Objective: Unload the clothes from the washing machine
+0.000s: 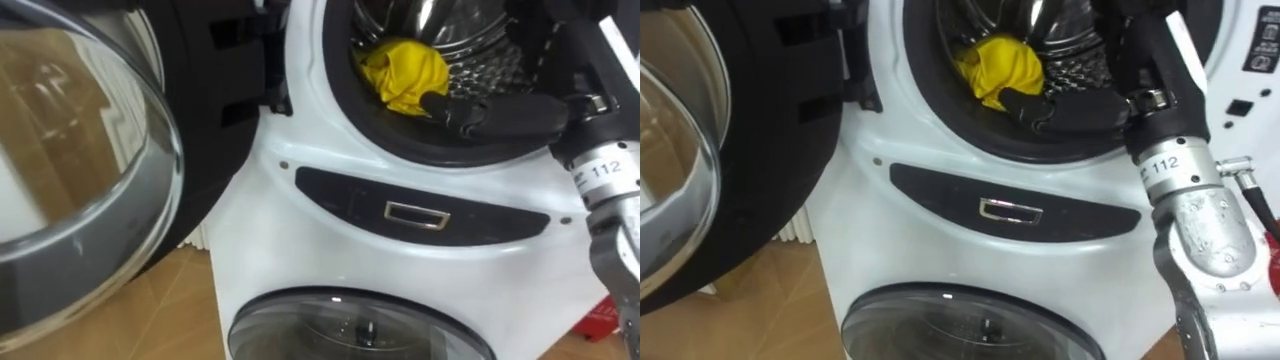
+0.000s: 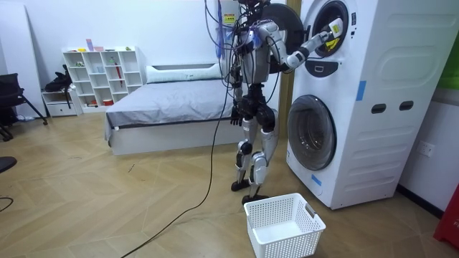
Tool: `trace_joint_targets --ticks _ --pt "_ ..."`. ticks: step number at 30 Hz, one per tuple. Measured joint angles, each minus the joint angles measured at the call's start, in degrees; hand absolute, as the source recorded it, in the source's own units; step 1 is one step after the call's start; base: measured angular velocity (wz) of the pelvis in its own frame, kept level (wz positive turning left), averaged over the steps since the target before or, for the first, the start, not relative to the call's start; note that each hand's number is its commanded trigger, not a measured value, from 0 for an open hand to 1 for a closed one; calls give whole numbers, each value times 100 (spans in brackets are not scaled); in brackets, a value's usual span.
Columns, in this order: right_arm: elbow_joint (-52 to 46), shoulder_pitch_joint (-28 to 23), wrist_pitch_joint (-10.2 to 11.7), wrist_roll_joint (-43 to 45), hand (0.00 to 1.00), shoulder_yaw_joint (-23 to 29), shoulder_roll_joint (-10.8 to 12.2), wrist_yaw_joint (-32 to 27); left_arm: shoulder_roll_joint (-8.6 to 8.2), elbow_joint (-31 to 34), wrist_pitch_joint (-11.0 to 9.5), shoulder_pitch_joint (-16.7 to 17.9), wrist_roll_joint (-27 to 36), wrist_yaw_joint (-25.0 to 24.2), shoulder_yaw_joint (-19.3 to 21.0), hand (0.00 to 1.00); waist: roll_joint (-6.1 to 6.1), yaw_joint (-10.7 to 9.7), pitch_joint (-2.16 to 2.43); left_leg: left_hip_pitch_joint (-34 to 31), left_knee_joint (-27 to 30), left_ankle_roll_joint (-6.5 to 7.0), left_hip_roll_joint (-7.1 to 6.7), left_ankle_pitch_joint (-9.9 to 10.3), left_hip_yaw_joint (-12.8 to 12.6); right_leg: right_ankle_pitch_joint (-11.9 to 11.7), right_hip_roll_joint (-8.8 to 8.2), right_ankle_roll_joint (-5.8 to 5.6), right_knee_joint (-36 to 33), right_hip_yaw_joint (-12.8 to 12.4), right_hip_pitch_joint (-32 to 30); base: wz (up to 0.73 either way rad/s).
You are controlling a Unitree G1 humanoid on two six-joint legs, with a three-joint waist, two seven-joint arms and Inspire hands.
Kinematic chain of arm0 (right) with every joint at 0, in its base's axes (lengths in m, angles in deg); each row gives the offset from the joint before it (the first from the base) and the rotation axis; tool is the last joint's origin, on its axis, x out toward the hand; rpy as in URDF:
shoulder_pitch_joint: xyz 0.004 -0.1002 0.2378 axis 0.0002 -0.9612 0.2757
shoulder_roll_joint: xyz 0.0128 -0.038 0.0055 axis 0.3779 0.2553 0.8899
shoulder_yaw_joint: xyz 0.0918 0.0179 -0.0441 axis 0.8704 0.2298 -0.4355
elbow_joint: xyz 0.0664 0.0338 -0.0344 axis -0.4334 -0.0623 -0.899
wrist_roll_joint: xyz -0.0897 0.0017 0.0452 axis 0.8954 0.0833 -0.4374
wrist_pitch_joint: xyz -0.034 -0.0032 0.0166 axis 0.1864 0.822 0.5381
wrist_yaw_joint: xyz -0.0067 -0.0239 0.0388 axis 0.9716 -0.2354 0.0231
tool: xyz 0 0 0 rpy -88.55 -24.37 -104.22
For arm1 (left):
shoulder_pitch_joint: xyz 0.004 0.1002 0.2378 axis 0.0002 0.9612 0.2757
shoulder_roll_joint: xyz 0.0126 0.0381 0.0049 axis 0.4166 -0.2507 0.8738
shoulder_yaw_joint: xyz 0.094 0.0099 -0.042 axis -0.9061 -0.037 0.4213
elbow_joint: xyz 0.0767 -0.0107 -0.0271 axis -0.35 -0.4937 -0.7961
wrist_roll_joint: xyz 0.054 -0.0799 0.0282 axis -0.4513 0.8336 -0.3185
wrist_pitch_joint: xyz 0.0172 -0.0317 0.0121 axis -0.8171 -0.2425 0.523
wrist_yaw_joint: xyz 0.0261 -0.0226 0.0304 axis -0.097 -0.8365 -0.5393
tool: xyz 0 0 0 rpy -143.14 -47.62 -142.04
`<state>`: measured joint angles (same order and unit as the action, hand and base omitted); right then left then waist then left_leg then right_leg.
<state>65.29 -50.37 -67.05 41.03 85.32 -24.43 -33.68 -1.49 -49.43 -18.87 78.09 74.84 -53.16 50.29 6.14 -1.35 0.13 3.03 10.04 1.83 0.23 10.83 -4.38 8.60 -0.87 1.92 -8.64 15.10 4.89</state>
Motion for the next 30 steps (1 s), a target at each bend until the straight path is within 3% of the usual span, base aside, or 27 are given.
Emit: trace_joint_targets --ticks 13,20,24,26,30 --pt "2 -6 -2 285 0 20 -2 147 -7 55 19 -7 -144 -127 288 0 -36 -21 -4 -16 -16 10 -3 10 47 -1 -16 -5 -5 80 16 0" --pt "454 177 -12 809 0 -110 -201 449 9 197 157 -112 -198 -311 269 0 -17 141 6 -21 20 10 -7 10 51 -1 -20 -6 -14 87 20 -2" --pt "1263 673 -53 826 0 -188 -328 625 21 218 175 -248 -257 -335 258 0 84 289 19 -36 58 10 -12 9 55 -1 -18 -6 -21 76 22 0" --pt "1708 1024 -156 881 0 -372 -428 669 46 216 179 -286 -259 -334 258 0 154 347 -3 -38 70 6 -11 6 57 -1 -17 -6 -18 77 28 0" --pt "2166 1225 -265 998 0 -448 -570 788 52 223 230 -297 -318 -350 260 0 267 495 -5 -57 67 8 -11 8 84 -1 1 -5 -16 92 14 5"
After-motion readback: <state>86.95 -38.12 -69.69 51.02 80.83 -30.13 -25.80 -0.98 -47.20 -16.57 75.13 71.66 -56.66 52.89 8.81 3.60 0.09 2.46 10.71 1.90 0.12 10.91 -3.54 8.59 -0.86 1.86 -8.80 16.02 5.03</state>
